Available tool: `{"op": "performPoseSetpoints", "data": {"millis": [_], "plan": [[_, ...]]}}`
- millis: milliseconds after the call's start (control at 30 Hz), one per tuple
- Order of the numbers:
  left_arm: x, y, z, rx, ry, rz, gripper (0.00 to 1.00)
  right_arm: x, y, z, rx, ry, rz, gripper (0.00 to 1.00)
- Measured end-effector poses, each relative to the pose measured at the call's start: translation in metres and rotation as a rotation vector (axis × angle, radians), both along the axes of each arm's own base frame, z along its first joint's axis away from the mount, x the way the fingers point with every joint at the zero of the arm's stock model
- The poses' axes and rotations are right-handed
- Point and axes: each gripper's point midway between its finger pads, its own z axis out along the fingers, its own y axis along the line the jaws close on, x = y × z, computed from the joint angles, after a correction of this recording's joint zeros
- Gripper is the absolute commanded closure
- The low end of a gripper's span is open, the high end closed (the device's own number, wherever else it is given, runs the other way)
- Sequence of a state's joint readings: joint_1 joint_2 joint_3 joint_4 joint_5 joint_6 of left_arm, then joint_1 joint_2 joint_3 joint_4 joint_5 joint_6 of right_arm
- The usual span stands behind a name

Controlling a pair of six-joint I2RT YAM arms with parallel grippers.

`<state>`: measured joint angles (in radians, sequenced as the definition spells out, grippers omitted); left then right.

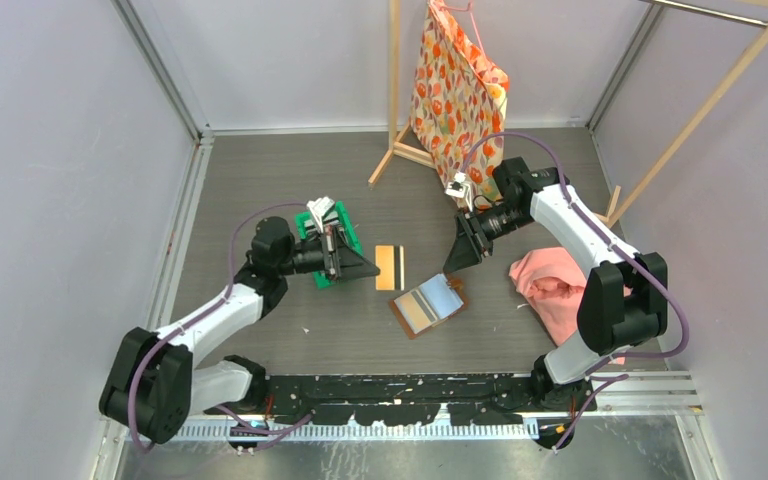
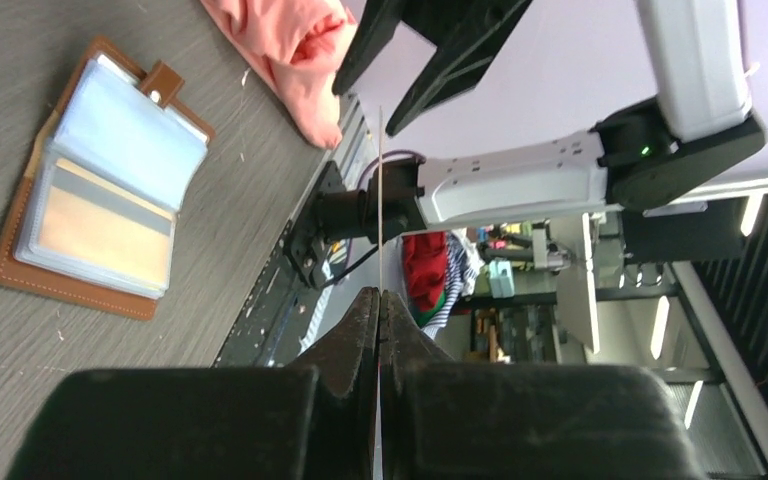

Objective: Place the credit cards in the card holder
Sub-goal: Pick up the credit card from the storage box.

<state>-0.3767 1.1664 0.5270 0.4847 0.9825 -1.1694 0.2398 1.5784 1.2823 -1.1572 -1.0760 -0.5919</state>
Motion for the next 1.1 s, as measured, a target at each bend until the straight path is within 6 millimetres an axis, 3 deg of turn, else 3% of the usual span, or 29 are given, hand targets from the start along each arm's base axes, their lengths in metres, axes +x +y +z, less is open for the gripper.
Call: {"op": "performPoseSetpoints", "data": {"millis": [200,433,600,733,867,1100], "plan": [[-0.022,-0.014,-0.018,0.022,-0.046,0.008,0.99,0.004,0.001,-0.003,-0.013,0.013,-0.027,0.54],[-0.040,-0.022,-0.051,0.045,0.001,0.074,0.99,0.019,-0.006,-0.037,-0.133,0.057,-0.153,0.50],[-0.039,-0.027,-0.068,0.077,0.055,0.139,0.99,0.035,-0.012,-0.052,-0.207,0.041,-0.217,0.50],[-0.036,-0.035,-0.088,0.116,0.112,0.171,1.00,0.044,-0.017,-0.076,-0.272,0.080,-0.240,0.50],[-0.033,-0.039,-0.112,0.170,0.181,0.196,1.00,0.047,-0.022,-0.099,-0.339,0.120,-0.254,0.50],[-0.035,-0.049,-0.128,0.207,0.212,0.219,1.00,0.045,-0.028,-0.119,-0.412,0.148,-0.241,0.50]]}}
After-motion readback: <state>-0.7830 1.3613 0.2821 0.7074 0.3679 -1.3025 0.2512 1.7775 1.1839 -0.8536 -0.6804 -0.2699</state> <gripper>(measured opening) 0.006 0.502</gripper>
